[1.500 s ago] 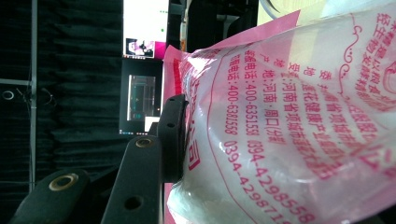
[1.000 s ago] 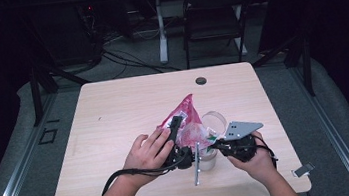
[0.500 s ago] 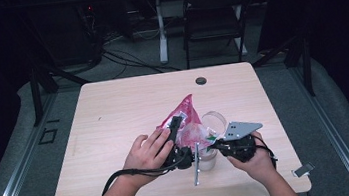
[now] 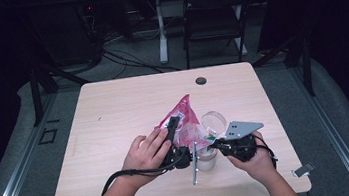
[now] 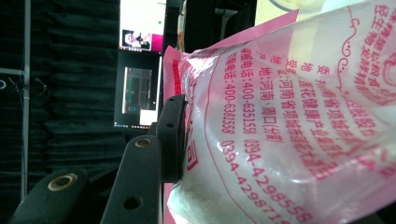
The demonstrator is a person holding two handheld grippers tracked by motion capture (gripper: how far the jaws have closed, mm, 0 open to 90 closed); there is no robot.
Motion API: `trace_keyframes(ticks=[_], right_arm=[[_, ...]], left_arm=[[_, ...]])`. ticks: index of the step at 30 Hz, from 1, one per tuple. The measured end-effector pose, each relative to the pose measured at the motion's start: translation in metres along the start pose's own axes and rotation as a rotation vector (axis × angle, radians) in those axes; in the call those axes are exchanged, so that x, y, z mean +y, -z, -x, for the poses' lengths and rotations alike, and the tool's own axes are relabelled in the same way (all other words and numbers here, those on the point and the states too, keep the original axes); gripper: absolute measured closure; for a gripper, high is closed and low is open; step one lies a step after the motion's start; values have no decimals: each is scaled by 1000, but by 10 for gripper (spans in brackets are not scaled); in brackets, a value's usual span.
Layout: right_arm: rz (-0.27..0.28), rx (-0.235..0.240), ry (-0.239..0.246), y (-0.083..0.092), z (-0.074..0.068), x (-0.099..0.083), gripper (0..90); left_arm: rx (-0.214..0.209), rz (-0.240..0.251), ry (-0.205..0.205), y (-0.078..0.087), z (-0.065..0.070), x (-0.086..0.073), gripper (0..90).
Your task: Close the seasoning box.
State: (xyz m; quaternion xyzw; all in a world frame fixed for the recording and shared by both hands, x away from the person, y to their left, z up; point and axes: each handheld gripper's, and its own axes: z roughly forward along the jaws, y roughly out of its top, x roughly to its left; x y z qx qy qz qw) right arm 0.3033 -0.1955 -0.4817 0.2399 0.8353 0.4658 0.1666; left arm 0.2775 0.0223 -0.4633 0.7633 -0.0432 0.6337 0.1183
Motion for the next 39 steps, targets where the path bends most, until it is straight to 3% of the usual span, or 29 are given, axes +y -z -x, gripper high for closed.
trace_keyframes(ticks=[16, 25, 39], right_arm=[[9, -4, 2, 1, -1, 1, 900], [26, -10, 14, 5, -3, 5, 900], [37, -13, 18, 6, -4, 7, 900]], left_arm=[[-20, -20, 27, -1, 2, -7, 645], [-38, -39, 73, -3, 2, -16, 647], [-62, -57, 99, -3, 9, -21, 649]])
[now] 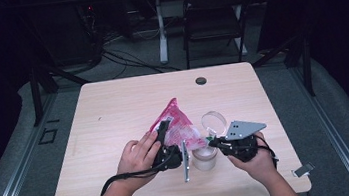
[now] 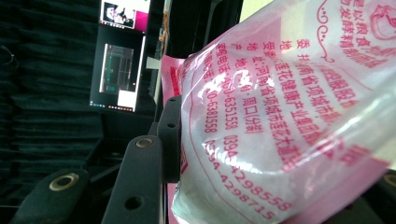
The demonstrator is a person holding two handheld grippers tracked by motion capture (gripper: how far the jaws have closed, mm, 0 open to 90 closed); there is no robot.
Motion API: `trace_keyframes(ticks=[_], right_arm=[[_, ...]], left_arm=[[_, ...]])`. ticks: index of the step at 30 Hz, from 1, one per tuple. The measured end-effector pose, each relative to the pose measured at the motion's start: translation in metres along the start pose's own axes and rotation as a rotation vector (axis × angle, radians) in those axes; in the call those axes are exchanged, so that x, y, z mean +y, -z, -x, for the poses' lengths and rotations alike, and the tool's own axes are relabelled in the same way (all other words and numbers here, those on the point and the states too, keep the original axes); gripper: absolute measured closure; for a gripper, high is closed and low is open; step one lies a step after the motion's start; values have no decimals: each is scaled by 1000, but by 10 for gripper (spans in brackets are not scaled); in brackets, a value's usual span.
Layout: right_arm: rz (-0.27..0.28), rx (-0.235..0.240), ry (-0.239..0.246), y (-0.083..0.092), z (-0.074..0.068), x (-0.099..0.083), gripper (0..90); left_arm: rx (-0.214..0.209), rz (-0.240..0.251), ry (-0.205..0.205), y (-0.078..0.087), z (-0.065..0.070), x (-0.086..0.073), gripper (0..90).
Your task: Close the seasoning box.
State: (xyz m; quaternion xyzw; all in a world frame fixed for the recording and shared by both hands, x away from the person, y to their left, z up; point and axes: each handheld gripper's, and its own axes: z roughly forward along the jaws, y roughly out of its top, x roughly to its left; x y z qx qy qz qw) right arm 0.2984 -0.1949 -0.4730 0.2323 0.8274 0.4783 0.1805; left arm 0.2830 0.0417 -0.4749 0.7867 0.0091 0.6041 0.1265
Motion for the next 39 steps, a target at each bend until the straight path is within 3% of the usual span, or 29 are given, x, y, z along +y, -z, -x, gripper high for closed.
trace_keyframes(ticks=[27, 39], right_arm=[[5, -13, 2, 1, -1, 1, 900], [9, -13, 6, 0, -2, 1, 900]], left_arm=[[-43, -18, 45, -3, 7, -5, 650], [-80, -36, 90, -3, 14, -10, 652]])
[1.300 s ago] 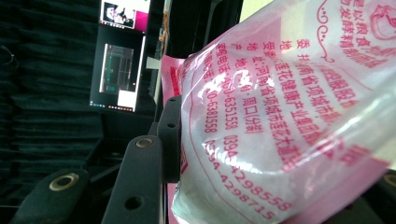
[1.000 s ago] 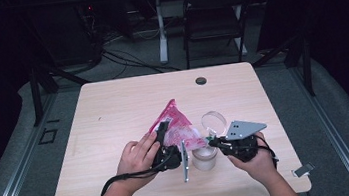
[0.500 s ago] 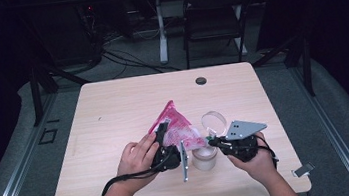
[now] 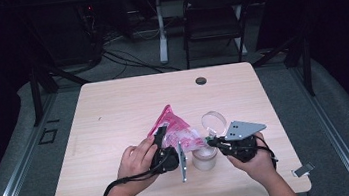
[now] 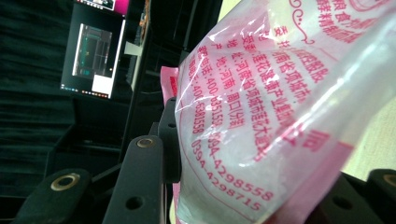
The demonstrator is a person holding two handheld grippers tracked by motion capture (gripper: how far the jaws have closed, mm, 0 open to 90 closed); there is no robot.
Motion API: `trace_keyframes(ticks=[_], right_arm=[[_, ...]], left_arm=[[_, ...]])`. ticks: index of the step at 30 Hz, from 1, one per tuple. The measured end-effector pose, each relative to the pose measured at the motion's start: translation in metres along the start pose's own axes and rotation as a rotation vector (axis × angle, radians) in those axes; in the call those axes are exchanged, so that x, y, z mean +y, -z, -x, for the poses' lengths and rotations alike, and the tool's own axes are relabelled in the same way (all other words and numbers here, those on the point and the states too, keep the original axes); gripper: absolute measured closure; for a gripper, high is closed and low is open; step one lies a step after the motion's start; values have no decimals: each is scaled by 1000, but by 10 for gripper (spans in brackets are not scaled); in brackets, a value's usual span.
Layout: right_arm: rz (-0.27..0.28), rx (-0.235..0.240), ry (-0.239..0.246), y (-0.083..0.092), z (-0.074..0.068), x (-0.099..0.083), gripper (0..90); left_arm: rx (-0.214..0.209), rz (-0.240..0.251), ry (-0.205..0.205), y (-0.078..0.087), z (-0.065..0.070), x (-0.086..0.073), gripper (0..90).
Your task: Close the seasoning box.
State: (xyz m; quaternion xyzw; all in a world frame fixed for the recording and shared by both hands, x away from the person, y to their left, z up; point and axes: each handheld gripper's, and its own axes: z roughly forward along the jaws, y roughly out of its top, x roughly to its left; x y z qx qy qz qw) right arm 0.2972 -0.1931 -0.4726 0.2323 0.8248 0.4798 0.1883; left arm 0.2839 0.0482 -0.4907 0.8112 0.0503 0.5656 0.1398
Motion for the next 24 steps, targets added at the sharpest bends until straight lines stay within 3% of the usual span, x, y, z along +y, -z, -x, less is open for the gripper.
trace_keyframes(ticks=[24], right_arm=[[7, -3, 17, -2, -4, 1, 900]], left_arm=[[-60, -29, 128, -1, 8, -7, 678]])
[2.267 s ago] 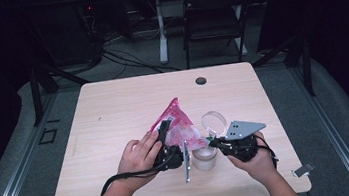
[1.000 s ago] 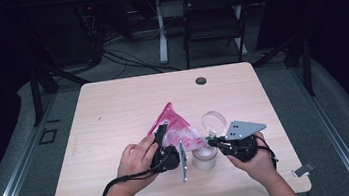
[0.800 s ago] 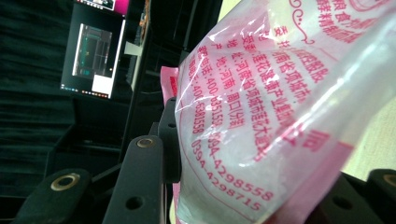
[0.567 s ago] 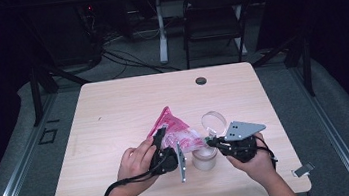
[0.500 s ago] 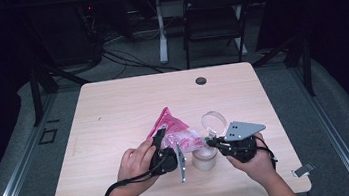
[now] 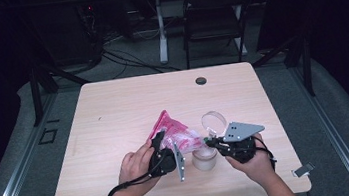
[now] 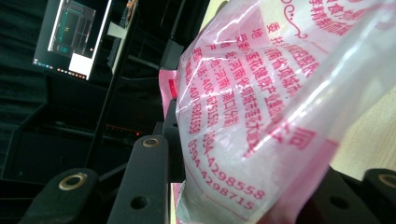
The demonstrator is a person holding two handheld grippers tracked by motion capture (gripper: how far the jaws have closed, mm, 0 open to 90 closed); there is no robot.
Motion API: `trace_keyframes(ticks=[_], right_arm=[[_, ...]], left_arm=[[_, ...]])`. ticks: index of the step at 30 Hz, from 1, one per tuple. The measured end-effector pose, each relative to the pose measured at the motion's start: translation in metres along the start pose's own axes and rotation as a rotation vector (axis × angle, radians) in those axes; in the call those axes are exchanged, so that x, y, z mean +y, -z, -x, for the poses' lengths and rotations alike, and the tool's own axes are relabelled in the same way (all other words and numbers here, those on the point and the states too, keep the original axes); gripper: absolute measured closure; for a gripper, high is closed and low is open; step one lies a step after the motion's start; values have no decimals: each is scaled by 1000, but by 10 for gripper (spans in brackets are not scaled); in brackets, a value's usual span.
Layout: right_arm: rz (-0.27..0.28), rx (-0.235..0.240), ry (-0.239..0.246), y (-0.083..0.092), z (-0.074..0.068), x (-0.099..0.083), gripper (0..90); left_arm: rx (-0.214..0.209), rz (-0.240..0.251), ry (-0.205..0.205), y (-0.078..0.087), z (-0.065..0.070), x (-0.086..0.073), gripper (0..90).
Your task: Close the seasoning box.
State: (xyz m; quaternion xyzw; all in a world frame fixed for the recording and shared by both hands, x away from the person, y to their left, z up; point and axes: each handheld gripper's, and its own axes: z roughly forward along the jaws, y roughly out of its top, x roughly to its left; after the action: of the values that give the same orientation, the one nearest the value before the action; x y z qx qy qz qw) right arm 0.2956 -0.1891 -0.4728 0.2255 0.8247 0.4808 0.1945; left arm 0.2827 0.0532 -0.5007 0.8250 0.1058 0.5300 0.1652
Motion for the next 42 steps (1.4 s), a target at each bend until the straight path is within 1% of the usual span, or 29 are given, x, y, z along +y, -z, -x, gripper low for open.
trace_keyframes(ticks=[5, 11, 17, 22, 23, 25, 26, 27, 28, 30, 31, 32, 33, 36, 37, 38, 42], right_arm=[[3, -2, 1, 0, -1, 0, 900], [7, -3, 3, -1, -2, 1, 900], [7, 1, 8, -1, -3, 1, 900], [1, 8, 9, -3, -4, 2, 900], [-3, 6, 12, -3, -5, 2, 900], [-1, 11, 13, -4, -5, 2, 900], [-1, 11, 14, -4, -6, 2, 900], [-1, 11, 16, -4, -6, 2, 900], [-2, 13, 18, -5, -7, 3, 900], [-2, 14, 21, -5, -8, 3, 900], [-2, 13, 23, -5, -8, 3, 900], [-2, 15, 22, -6, -9, 3, 900], [-1, 13, 23, -6, -9, 3, 900], [-4, 17, 27, -6, -10, 4, 900], [-7, 15, 33, -6, -11, 4, 900], [-6, 14, 35, -7, -11, 4, 900], [-4, 15, 46, -8, -13, 5, 900]], left_arm=[[-13, 3, 21, -1, 1, -1, 681], [-35, -2, 62, -2, 4, -4, 684], [-44, -5, 83, -3, 5, -6, 686], [-64, -13, 122, -4, 8, -10, 686], [-69, -6, 144, -4, 10, -11, 687], [-85, -14, 165, -5, 11, -13, 687], [-95, -15, 182, -6, 12, -14, 687], [-104, -14, 192, -7, 13, -15, 688], [-112, -21, 193, -7, 13, -16, 688], [-123, -19, 226, -9, 16, -17, 689], [-125, -9, 244, -10, 17, -18, 689], [-135, -24, 231, -9, 16, -18, 689], [-141, -21, 254, -10, 18, -19, 689], [-172, -28, 289, -11, 19, -21, 690], [-175, -28, 305, -12, 20, -21, 691], [-182, -30, 309, -12, 20, -22, 691], [-218, -34, 347, -14, 22, -24, 694]])
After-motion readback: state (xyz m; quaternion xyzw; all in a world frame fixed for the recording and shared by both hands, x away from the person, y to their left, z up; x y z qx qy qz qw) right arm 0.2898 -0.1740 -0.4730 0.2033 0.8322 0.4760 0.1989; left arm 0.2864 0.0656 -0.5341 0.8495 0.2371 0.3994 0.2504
